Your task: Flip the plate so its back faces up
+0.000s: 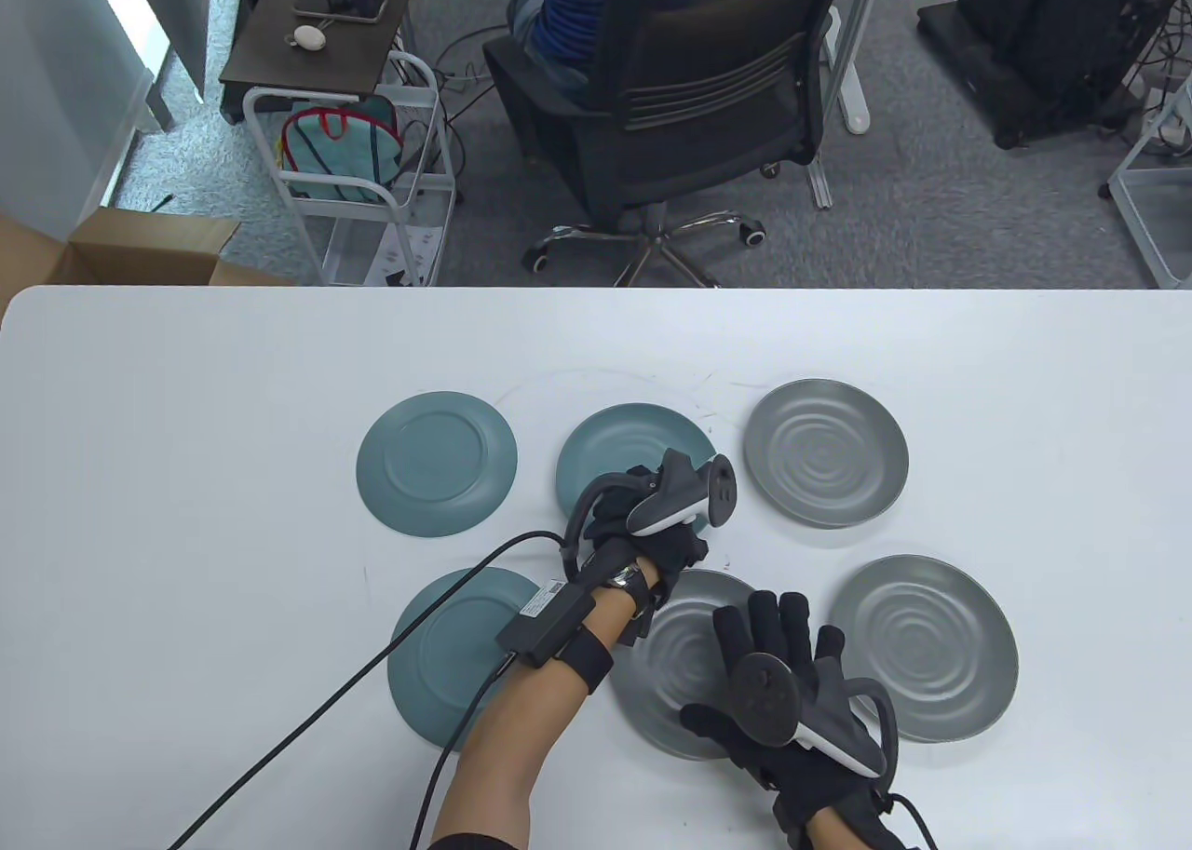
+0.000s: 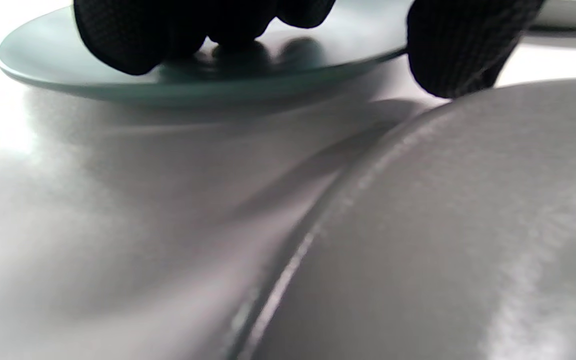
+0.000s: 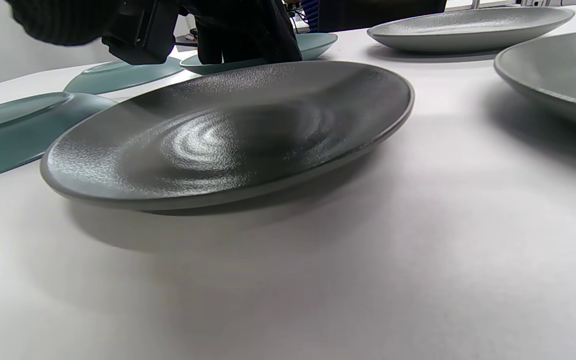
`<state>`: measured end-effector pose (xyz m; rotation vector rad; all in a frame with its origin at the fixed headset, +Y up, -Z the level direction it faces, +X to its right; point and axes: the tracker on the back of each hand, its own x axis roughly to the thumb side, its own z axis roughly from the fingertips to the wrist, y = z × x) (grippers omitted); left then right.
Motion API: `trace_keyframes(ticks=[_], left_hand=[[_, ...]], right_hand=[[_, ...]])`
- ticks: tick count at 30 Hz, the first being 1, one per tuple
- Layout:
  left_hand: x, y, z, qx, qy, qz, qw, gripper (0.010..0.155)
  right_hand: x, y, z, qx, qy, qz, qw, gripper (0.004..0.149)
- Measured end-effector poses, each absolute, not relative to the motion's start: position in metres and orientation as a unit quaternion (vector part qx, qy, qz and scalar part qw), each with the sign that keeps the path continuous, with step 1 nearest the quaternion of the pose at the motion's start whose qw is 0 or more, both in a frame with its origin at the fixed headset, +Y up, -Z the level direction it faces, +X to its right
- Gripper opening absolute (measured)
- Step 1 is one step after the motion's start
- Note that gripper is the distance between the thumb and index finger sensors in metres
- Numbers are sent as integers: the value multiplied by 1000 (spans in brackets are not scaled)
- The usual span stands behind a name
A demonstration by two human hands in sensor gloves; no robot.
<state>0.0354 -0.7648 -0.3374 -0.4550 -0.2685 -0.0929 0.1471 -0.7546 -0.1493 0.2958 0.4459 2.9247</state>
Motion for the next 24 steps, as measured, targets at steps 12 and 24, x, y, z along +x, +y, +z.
trace_keyframes(ticks=[12, 24], left_hand=[[25, -739, -335, -214, -148, 49, 964, 73], [15, -708, -329, -172, -161, 139, 962, 66]], right_hand=[[147, -755, -149, 101, 149, 980, 88, 95], [148, -755, -148, 102, 146, 980, 92, 95]])
